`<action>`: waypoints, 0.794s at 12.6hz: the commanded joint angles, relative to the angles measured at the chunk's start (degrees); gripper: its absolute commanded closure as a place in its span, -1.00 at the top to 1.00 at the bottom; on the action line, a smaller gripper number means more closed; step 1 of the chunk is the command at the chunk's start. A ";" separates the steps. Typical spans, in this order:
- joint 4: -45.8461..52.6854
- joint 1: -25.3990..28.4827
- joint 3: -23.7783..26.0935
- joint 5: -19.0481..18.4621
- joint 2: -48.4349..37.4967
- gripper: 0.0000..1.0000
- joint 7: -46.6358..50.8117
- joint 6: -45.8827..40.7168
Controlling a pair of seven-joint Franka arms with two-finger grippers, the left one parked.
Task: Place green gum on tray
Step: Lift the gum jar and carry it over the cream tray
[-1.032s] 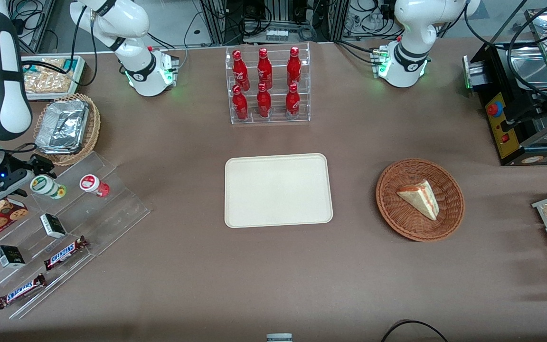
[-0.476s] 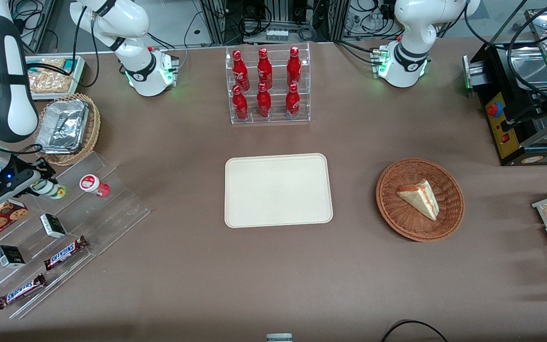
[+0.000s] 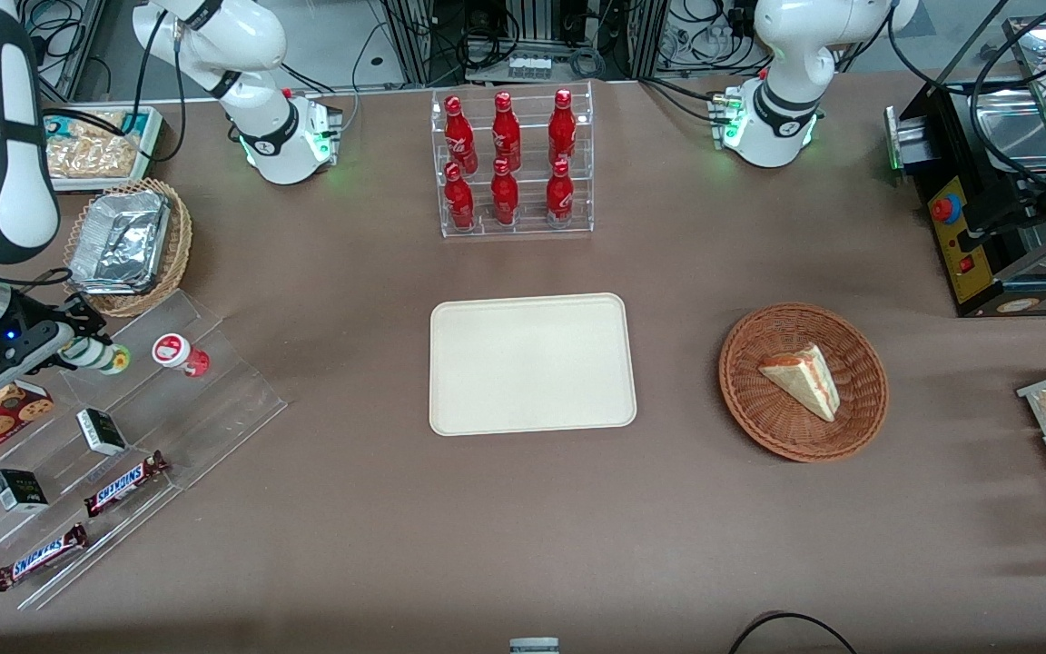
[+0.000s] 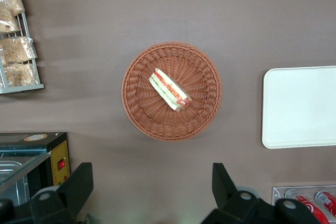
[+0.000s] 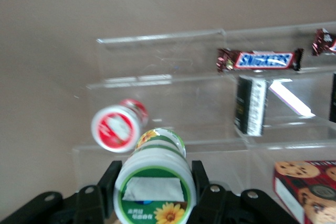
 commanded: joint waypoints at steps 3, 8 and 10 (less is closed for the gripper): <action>3.68 11.14 -0.12 0.29 -1.44 -1.00 19.48 -8.97; 3.95 25.02 -0.12 1.17 0.31 -1.00 43.73 -9.42; 4.39 31.17 -0.12 1.78 1.54 -1.00 54.01 -8.37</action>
